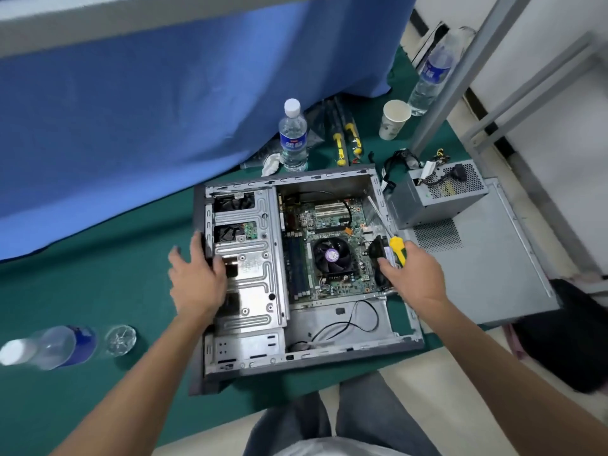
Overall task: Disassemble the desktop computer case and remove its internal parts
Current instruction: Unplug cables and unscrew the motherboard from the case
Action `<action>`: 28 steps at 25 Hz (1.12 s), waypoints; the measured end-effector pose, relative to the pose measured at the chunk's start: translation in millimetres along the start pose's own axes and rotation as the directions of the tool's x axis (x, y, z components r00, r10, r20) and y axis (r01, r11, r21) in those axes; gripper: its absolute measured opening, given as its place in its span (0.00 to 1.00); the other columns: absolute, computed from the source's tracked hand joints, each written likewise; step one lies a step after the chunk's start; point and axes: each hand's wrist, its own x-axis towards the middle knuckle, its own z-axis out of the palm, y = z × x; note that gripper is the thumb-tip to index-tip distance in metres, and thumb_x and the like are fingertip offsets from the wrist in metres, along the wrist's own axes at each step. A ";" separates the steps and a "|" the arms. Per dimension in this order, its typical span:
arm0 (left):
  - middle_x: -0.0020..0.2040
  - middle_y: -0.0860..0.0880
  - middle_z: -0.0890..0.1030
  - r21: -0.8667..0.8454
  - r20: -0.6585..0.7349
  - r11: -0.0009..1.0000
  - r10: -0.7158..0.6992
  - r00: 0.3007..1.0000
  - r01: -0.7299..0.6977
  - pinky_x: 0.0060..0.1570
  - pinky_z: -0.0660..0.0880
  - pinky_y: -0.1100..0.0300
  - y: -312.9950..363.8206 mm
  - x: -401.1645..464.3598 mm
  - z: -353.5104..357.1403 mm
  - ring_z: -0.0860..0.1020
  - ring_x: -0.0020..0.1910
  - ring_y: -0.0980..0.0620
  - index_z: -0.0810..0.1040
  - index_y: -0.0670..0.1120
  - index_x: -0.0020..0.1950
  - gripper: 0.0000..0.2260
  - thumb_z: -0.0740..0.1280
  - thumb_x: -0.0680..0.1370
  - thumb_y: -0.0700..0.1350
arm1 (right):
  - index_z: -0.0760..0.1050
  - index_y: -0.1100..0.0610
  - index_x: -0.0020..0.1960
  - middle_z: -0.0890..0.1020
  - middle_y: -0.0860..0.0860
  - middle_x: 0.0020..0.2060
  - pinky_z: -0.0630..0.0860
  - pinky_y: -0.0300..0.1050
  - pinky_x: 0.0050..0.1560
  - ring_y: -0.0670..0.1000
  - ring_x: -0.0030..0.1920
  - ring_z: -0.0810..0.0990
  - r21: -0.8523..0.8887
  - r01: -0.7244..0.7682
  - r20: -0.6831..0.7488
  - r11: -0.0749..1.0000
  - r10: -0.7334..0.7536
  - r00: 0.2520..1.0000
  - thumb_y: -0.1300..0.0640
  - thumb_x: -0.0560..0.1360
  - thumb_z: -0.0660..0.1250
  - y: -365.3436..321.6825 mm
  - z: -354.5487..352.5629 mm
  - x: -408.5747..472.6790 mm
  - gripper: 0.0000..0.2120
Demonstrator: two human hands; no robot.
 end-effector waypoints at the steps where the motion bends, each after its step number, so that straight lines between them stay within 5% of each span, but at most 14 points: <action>1: 0.69 0.36 0.65 0.008 0.055 1.000 0.028 0.998 -0.028 0.51 0.74 0.43 -5.7 1.9 1.5 0.74 0.56 0.33 0.52 0.54 0.79 0.26 0.56 0.83 0.52 | 0.73 0.58 0.49 0.72 0.46 0.31 0.63 0.43 0.30 0.46 0.31 0.70 -0.021 -0.004 0.003 1.000 0.005 1.000 0.45 0.76 0.68 -2.3 -0.8 -0.3 0.16; 4: 0.59 0.37 0.70 0.080 0.093 0.986 0.140 0.986 -0.147 0.37 0.74 0.50 -13.6 4.7 3.2 0.75 0.38 0.40 0.46 0.53 0.80 0.26 0.52 0.84 0.52 | 0.74 0.58 0.58 0.74 0.47 0.31 0.61 0.40 0.26 0.44 0.29 0.71 -0.002 -0.020 0.018 1.000 0.020 1.000 0.48 0.76 0.70 -8.9 -4.5 -1.3 0.17; 10: 0.54 0.39 0.70 0.104 0.105 0.985 0.125 0.987 -0.136 0.34 0.72 0.49 -26.7 -8.5 6.1 0.73 0.36 0.42 0.46 0.51 0.80 0.26 0.53 0.84 0.50 | 0.74 0.59 0.56 0.74 0.49 0.33 0.67 0.43 0.30 0.50 0.33 0.74 -0.004 -0.073 0.104 0.997 0.073 0.992 0.47 0.76 0.69 -7.0 -11.8 -9.1 0.17; 13: 0.63 0.36 0.68 0.132 -0.019 0.973 0.193 0.981 -0.189 0.47 0.72 0.43 -15.1 -8.7 5.1 0.74 0.51 0.35 0.55 0.48 0.78 0.26 0.58 0.82 0.47 | 0.72 0.58 0.50 0.73 0.48 0.36 0.67 0.45 0.35 0.50 0.37 0.74 -0.064 0.004 0.101 0.998 0.002 0.995 0.47 0.79 0.64 -10.5 -25.0 -12.4 0.14; 15: 0.73 0.35 0.63 0.157 -0.114 0.939 0.326 0.939 -0.307 0.65 0.65 0.39 4.8 -1.5 5.8 0.64 0.70 0.34 0.61 0.47 0.77 0.25 0.61 0.81 0.48 | 0.68 0.55 0.47 0.69 0.46 0.37 0.64 0.43 0.32 0.48 0.35 0.71 -0.134 0.128 0.076 0.983 -0.119 0.990 0.49 0.80 0.60 -21.3 -37.4 -12.3 0.10; 17: 0.78 0.37 0.56 0.100 -0.087 0.921 0.384 0.919 -0.376 0.74 0.54 0.41 30.8 10.7 10.5 0.54 0.77 0.38 0.59 0.50 0.79 0.24 0.57 0.83 0.53 | 0.65 0.53 0.47 0.68 0.46 0.37 0.62 0.37 0.26 0.45 0.30 0.70 -0.127 0.212 0.169 0.969 -0.190 0.967 0.53 0.79 0.60 -35.9 -48.3 -8.5 0.05; 20: 0.80 0.43 0.48 0.093 0.004 0.922 0.376 0.927 -0.375 0.75 0.41 0.46 58.7 32.6 29.7 0.44 0.79 0.44 0.53 0.55 0.80 0.26 0.49 0.83 0.60 | 0.67 0.53 0.52 0.70 0.46 0.41 0.68 0.33 0.26 0.42 0.33 0.73 -0.079 0.313 0.356 0.947 -0.266 0.896 0.56 0.79 0.63 -57.8 -53.5 8.4 0.06; 22: 0.81 0.45 0.45 0.103 -0.008 0.941 0.326 0.945 -0.324 0.76 0.40 0.45 62.4 37.5 44.9 0.44 0.79 0.45 0.52 0.56 0.80 0.27 0.48 0.82 0.62 | 0.71 0.53 0.59 0.72 0.46 0.48 0.77 0.36 0.39 0.43 0.40 0.77 -0.073 0.421 0.414 0.904 -0.356 0.838 0.56 0.79 0.64 -67.6 -50.6 21.5 0.10; 24: 0.81 0.45 0.46 0.175 -0.065 0.941 0.304 0.950 -0.289 0.76 0.43 0.44 62.3 37.4 58.2 0.48 0.79 0.45 0.54 0.56 0.80 0.26 0.47 0.82 0.61 | 0.71 0.51 0.63 0.74 0.46 0.53 0.79 0.45 0.51 0.46 0.46 0.78 -0.026 0.472 0.410 0.881 -0.421 0.809 0.53 0.78 0.66 -70.5 -45.5 36.0 0.14; 28: 0.80 0.45 0.50 0.225 -0.111 0.934 0.306 0.946 -0.276 0.75 0.47 0.43 60.9 41.1 67.1 0.55 0.77 0.44 0.57 0.57 0.78 0.26 0.46 0.81 0.62 | 0.76 0.50 0.58 0.80 0.46 0.50 0.80 0.46 0.50 0.46 0.46 0.78 0.077 0.497 0.333 0.864 -0.492 0.804 0.49 0.77 0.68 -70.4 -32.2 64.0 0.11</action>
